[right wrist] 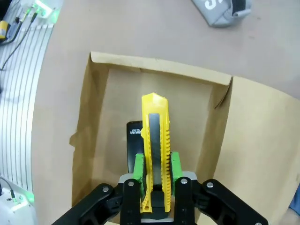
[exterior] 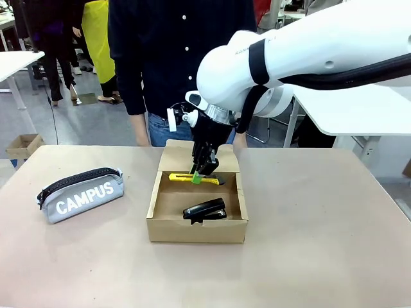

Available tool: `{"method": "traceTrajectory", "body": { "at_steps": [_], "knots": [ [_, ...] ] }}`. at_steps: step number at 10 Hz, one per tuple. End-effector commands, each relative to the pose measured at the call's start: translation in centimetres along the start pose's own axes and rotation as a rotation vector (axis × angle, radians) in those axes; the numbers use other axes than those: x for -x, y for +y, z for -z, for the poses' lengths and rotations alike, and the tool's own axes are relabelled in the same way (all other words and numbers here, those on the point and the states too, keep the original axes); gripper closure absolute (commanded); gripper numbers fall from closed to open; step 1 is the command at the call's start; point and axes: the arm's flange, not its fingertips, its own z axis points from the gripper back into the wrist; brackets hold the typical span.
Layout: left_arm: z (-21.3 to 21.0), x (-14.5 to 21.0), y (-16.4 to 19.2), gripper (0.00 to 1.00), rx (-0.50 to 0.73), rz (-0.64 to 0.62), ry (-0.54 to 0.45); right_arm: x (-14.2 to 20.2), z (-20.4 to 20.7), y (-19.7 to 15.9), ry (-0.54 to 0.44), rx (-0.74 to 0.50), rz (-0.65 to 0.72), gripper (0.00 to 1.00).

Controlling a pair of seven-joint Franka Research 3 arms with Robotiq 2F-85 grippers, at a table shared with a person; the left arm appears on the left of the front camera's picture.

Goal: Pack the items into the box.
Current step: Pick up the item specified by the human and place it in the Mailer Box.

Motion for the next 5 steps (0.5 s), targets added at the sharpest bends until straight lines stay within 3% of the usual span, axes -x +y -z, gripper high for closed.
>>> {"method": "traceTrajectory", "body": {
  "at_steps": [1,5],
  "knots": [
    [0.11,0.18,-0.11,0.00,0.027,0.022,-0.013,0.88,-1.37,0.66,0.039,0.025,0.021,0.73],
    [0.11,0.18,-0.11,0.00,0.027,0.022,-0.013,1.45,-1.56,0.69,0.018,0.023,0.002,0.73]
  ]
}}
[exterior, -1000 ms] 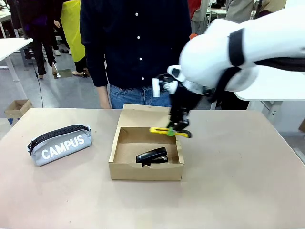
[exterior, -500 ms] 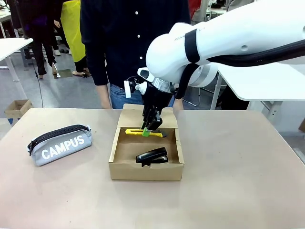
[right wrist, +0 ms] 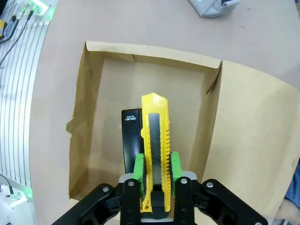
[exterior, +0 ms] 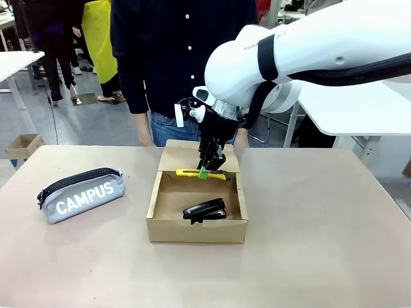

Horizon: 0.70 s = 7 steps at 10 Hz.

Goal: Pack the items into the box.
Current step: Pick up the item specified by the human and place it in the Mailer Box.

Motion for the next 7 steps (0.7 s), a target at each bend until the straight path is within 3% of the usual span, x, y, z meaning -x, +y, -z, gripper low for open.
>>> {"method": "traceTrajectory", "body": {
  "at_steps": [1,2,3,4,7],
  "knots": [
    [0.11,0.18,-0.10,0.00,0.027,0.021,-0.013,0.57,-0.29,0.85,0.005,0.004,-0.006,0.73],
    [0.11,0.18,-0.10,0.00,0.027,0.021,-0.013,0.63,-0.22,0.90,0.010,-0.001,-0.014,0.57],
    [0.11,0.18,-0.10,0.00,0.027,0.021,-0.013,0.65,-0.06,0.83,0.013,-0.005,-0.021,0.16],
    [0.11,0.18,-0.10,0.00,0.027,0.021,-0.013,0.71,0.01,0.76,0.009,-0.010,-0.020,0.00],
    [0.11,0.18,-0.10,0.00,0.027,0.021,-0.013,0.80,0.02,0.80,0.011,-0.003,-0.016,0.00]
  ]
}}
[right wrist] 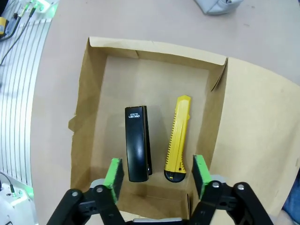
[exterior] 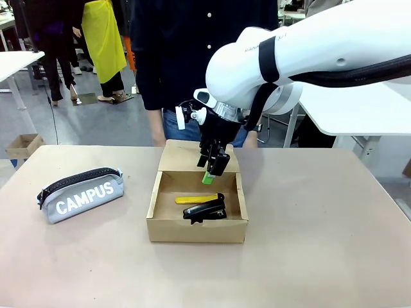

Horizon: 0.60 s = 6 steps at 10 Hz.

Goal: Pack the items into the box.
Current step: Pick up the item specified by the human and place it in the Mailer Box.

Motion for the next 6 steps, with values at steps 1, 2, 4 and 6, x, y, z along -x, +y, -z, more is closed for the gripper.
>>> {"method": "traceTrajectory", "body": {
  "at_steps": [1,2,4,6],
  "knots": [
    [0.1,0.2,-0.1,0.00,0.027,0.021,-0.013,0.5,-0.3,0.5,0.007,0.010,-0.014,0.00],
    [0.1,0.2,-0.1,0.00,0.027,0.021,-0.013,0.5,-0.3,0.6,0.011,0.015,-0.012,0.00],
    [0.1,0.2,-0.1,0.00,0.027,0.021,-0.013,0.8,-0.4,0.6,0.014,0.019,-0.007,0.00],
    [0.1,0.2,-0.1,0.00,0.027,0.021,-0.013,3.3,-2.4,1.1,0.025,0.008,0.074,0.00]
  ]
}}
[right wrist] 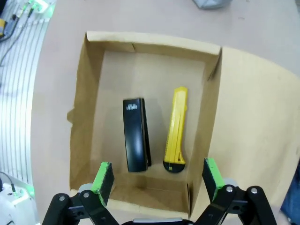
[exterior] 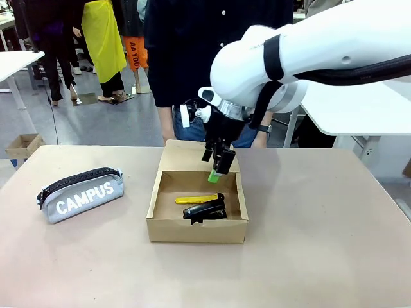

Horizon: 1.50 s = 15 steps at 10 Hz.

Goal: Pack the items into the box.
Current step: Pick up the item specified by the human and place it in the Mailer Box.

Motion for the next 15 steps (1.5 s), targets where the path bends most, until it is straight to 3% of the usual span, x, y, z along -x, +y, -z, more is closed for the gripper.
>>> {"method": "traceTrajectory", "body": {
  "at_steps": [1,5,7,8,10,13,14,15],
  "knots": [
    [0.1,0.2,-0.1,0.00,0.027,0.021,-0.013,4.3,-3.2,1.8,0.013,0.028,0.096,0.00],
    [0.1,0.2,-0.1,0.00,0.027,0.021,-0.013,16.2,-12.2,7.2,-0.070,0.123,0.498,0.00],
    [0.1,0.2,-0.1,0.00,0.027,0.021,-0.013,23.4,-15.4,10.0,-0.194,0.153,0.910,0.00],
    [0.1,0.2,-0.1,0.00,0.027,0.021,-0.013,26.6,-16.2,11.5,-0.332,0.127,1.034,0.00],
    [0.1,0.2,-0.1,0.00,0.027,0.021,-0.013,33.0,-15.9,14.7,-0.785,-0.030,1.143,0.00],
    [0.1,0.2,-0.1,0.00,0.027,0.021,-0.013,39.4,-12.9,19.1,-1.233,-0.103,1.174,0.00],
    [0.1,0.2,-0.1,0.00,0.027,0.021,-0.013,40.5,-12.2,19.7,-1.300,-0.126,1.186,0.00],
    [0.1,0.2,-0.1,0.00,0.027,0.021,-0.013,40.3,-11.8,18.9,-1.219,-0.129,1.178,0.00]
  ]
}}
